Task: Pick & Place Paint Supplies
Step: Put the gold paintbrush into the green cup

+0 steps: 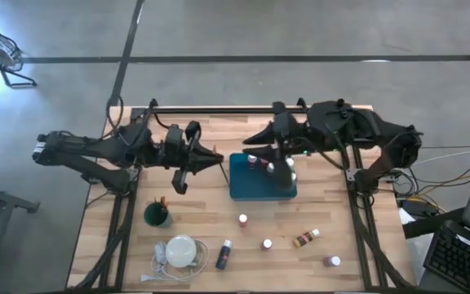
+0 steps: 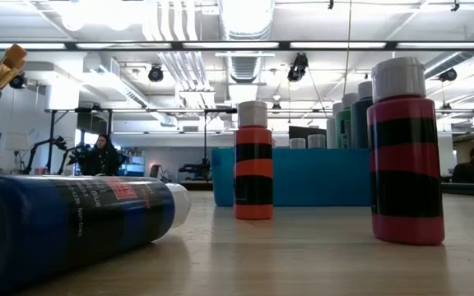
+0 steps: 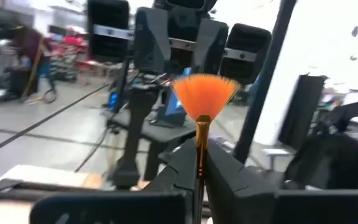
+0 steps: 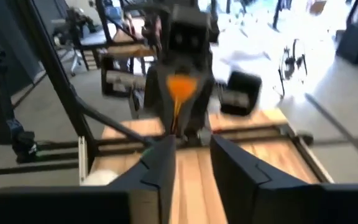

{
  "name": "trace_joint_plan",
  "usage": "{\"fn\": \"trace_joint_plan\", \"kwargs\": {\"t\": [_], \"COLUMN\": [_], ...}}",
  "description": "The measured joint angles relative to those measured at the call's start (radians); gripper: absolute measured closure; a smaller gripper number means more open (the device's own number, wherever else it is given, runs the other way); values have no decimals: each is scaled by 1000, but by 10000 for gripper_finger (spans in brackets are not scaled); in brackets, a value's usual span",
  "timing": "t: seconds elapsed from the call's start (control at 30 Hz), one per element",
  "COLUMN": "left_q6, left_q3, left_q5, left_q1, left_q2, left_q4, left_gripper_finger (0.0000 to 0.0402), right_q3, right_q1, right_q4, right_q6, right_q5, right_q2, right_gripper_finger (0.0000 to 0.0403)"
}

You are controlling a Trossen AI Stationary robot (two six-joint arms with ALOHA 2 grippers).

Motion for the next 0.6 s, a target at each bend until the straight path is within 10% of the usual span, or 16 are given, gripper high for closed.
{"fn": "trace_joint_plan", "kwargs": {"t": [0.6], "left_q6": [-141], "left_q3": [0], "left_q5": [-771], "left_q1": [-263], "left_q2": [-221], "left_q4": [-558], "left_gripper_finger": [386], "right_q3": [0], "right_q1": [0], "right_q4": [-544], "right_q6": [362], "right_q5": [534], "right_q2": [-69], "right_gripper_finger": [237]}}
